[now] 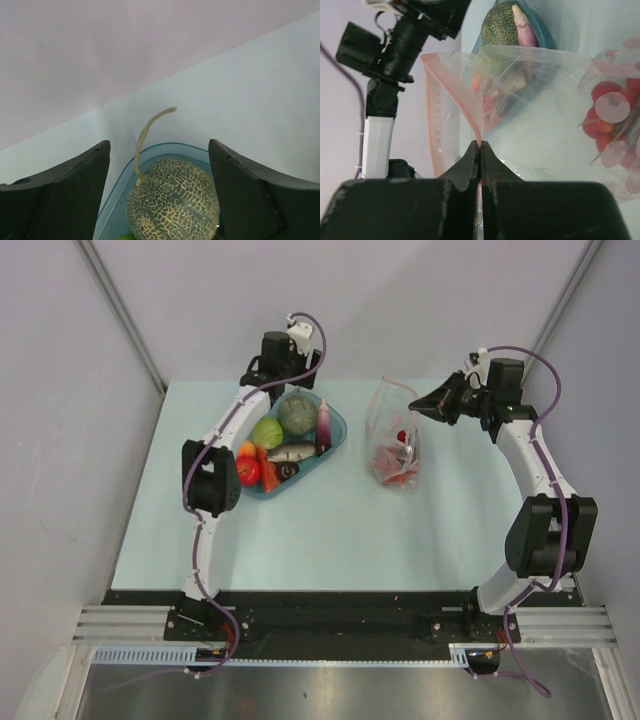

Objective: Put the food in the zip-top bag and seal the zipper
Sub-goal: Pick up the fake fruit from the bin.

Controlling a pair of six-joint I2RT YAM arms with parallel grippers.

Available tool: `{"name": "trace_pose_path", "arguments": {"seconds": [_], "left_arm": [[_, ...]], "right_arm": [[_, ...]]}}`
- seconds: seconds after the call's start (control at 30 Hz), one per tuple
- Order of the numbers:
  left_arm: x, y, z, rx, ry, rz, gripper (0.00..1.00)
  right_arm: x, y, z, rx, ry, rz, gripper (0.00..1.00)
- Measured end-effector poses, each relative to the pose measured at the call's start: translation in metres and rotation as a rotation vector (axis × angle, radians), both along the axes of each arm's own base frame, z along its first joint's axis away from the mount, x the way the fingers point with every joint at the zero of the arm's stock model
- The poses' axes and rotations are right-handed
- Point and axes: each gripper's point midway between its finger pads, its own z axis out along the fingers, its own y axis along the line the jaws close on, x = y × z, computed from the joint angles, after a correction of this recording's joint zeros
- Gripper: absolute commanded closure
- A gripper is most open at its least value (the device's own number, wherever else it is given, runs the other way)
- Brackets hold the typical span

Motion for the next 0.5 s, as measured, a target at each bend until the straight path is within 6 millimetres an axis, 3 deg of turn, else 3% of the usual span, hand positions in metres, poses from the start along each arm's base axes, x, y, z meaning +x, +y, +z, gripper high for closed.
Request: {"name": "trace_pose_path", "arguments": {"seconds": [0.2,0.37,0.5], "left_arm": [[0.022,0.003,-0.059,0.109,0.008,-0.005,0.16],[0.040,0.001,-0.078,0.154,-0.038,-0.019,0.18],[0.055,-0.003,-0.086,0.179,-0.087,-0.024,0.26]], "right_arm": [[-0.001,-0.003,-0.002,-0.026,-0.005,-0.009,1.00],[-0.001,-0.005,-0.005,-0.040,-0.004,-0.015,1.00],[0.000,-0.006,-0.007,-0.048,-0.005,-0.020,1.00]]}}
